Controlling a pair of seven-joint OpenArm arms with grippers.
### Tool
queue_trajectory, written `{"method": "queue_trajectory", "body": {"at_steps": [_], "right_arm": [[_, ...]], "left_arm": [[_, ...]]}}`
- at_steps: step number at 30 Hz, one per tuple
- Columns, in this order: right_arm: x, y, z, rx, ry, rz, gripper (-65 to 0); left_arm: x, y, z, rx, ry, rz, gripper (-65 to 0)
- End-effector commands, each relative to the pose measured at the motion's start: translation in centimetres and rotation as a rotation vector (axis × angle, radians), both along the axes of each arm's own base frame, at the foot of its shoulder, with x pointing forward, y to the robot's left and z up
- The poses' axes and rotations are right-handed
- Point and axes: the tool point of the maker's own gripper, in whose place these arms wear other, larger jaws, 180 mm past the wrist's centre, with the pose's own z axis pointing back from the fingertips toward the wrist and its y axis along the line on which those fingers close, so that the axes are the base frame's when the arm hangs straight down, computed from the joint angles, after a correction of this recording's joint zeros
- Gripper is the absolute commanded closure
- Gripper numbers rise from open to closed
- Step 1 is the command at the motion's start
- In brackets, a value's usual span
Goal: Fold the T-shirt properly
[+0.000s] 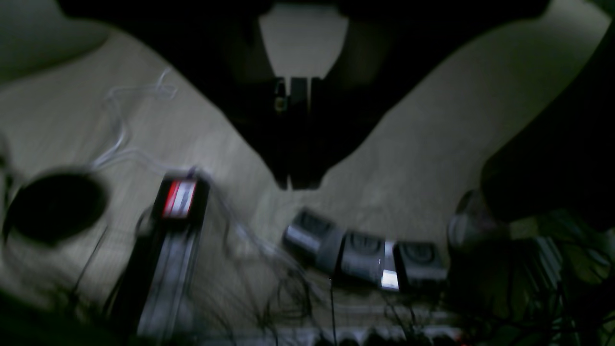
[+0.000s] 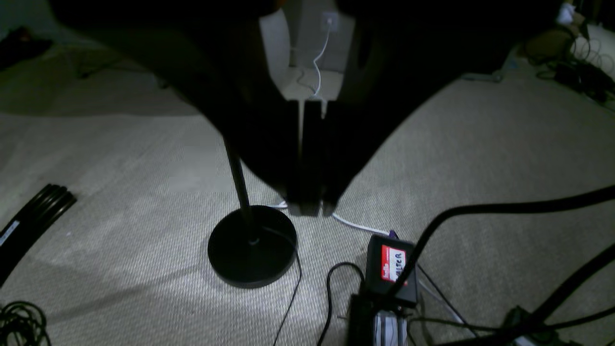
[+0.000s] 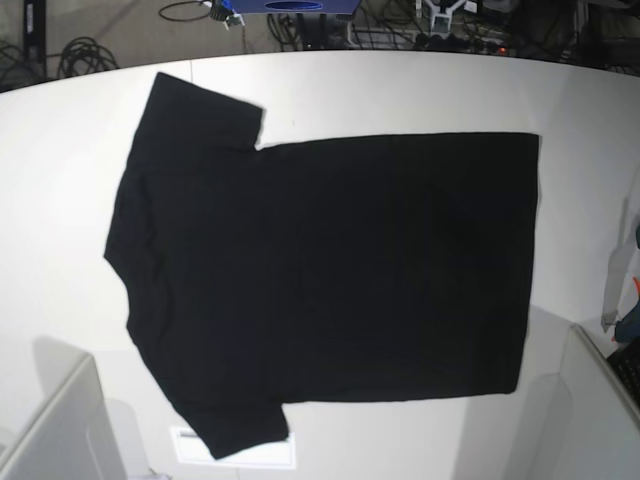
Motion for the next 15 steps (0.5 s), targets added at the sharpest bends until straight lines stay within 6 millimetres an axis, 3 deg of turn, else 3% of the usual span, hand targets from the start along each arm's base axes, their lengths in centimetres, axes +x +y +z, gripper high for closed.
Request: {"method": "queue_trajectory", "body": {"at_steps": [1, 4, 7, 13, 15], "right_arm": [[-1.4, 0.0, 0.2, -0.002, 0.026, -0.026, 0.0], [-2.4, -0.9, 0.3, -0.024, 0.041, -0.113, 0.0], [-3.5, -2.7, 0.7, -0.056, 0.033, -0.184, 0.0], [-4.9, -6.1, 2.8, -0.100, 0.004, -0.304, 0.0], [-4.0, -6.6, 4.1, -0.088, -0.024, -0.352, 0.0]], "left_arm": [[-0.6, 0.4, 0.2, 0.007, 0.002, -0.005, 0.0], [-2.7, 1.4, 0.7, 0.016, 0.022, -0.020, 0.0], [-5.1, 1.0, 1.5, 0.002, 0.013, -0.029, 0.0], [-5.6, 1.5, 4.9, -0.019, -0.124, -0.052, 0.0], [-5.3, 2.3, 6.4, 0.001, -0.174, -0.024, 0.0]]}}
